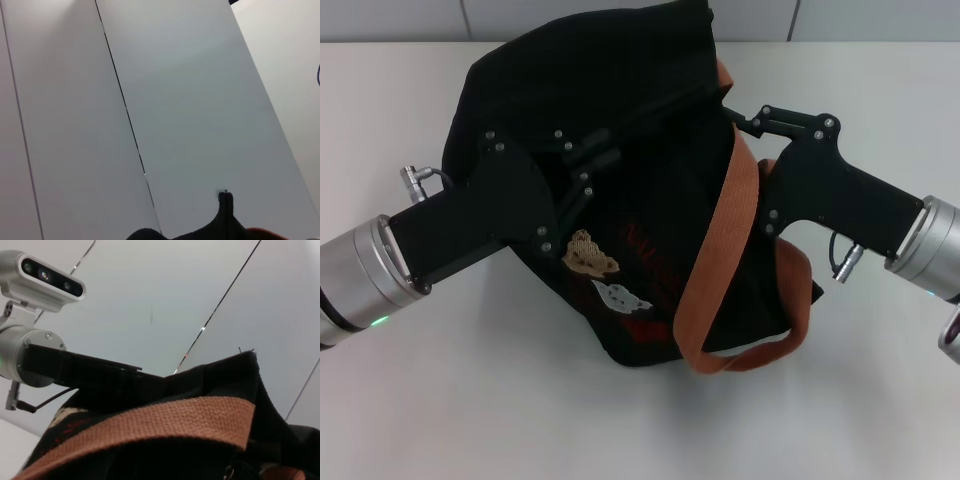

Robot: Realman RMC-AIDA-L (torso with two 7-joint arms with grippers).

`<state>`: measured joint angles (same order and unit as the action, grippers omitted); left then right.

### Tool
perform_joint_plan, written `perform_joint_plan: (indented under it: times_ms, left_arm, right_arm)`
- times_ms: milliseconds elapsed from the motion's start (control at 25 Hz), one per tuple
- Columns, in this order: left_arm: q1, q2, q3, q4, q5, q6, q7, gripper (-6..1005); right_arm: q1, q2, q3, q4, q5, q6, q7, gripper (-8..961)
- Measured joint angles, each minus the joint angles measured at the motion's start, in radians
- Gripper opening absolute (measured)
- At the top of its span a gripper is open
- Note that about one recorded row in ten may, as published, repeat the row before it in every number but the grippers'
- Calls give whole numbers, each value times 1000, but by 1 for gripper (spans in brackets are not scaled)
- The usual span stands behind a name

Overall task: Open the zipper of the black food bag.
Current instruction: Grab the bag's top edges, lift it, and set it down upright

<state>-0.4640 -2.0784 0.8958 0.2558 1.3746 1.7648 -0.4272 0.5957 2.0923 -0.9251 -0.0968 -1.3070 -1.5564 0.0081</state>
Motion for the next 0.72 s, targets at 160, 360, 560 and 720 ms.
perform_joint_plan:
  times_ms: [160, 360, 560, 720]
  left_arm:
    - [-4, 0, 0, 0, 0, 1, 0, 91]
    - [-5, 0, 0, 0, 1, 1, -3, 91]
    - [-5, 0, 0, 0, 1, 3, -5, 91]
    - [-7, 0, 0, 0, 2, 7, -5, 91]
  right_arm:
    - [10, 0, 0, 16, -1, 7, -25, 357]
    - [9, 0, 4, 19, 1, 56, -51, 356]
    - [14, 0, 15, 55, 19, 79, -136, 356]
    - [25, 0, 14, 81, 29, 72, -176, 356]
